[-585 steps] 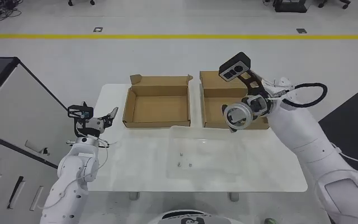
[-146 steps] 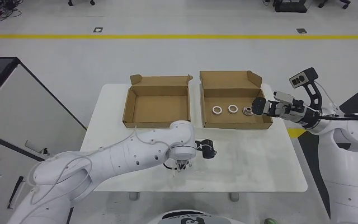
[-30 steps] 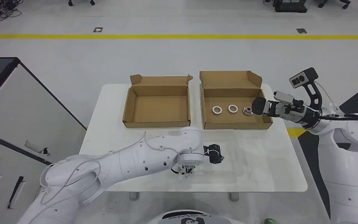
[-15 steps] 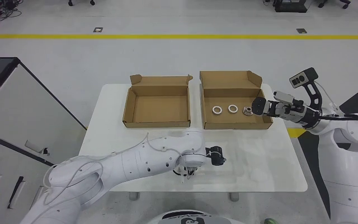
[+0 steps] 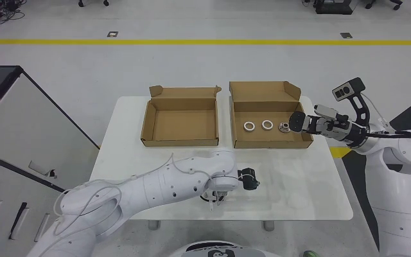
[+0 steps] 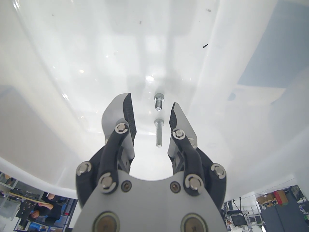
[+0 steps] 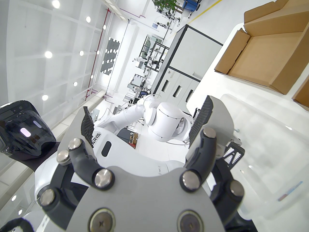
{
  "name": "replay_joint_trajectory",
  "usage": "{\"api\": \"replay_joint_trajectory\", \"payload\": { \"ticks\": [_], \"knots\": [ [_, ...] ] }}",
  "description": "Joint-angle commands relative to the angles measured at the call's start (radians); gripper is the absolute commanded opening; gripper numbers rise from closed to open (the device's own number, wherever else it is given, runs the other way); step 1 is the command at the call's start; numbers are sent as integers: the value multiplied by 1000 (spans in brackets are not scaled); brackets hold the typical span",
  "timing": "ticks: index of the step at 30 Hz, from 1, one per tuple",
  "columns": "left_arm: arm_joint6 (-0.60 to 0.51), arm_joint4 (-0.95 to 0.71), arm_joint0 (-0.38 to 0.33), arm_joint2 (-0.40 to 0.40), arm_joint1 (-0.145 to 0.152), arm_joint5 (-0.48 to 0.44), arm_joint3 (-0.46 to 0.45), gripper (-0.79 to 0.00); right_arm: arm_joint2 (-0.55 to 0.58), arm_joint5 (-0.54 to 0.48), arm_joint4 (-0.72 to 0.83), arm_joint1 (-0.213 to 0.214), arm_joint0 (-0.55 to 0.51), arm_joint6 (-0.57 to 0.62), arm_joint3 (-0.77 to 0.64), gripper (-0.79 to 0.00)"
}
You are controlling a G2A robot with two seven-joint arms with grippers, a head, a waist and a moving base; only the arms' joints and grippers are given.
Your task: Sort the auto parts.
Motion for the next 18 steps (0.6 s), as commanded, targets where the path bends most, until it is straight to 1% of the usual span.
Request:
{"api": "replay_joint_trajectory", "payload": {
  "ticks": [1,4,8,10,12,14,18],
  "knots": [
    [0,0,0,0,-2,0,6,-443,0,0,0,0,0,0,0,0],
    [0,-2,1,0,-5,0,10,-449,0,0,0,0,0,0,0,0],
    [0,-1,2,0,-7,0,15,-486,0,0,0,0,0,0,0,0],
    [0,0,2,0,-8,0,15,-517,0,0,0,0,0,0,0,0],
    [0,-1,3,0,-8,0,16,-579,0,0,0,0,0,0,0,0],
    [0,-2,4,0,-9,0,19,-610,0,0,0,0,0,0,0,0],
    [0,-2,5,0,-10,0,24,-610,0,0,0,0,0,0,0,0]
  ]
}}
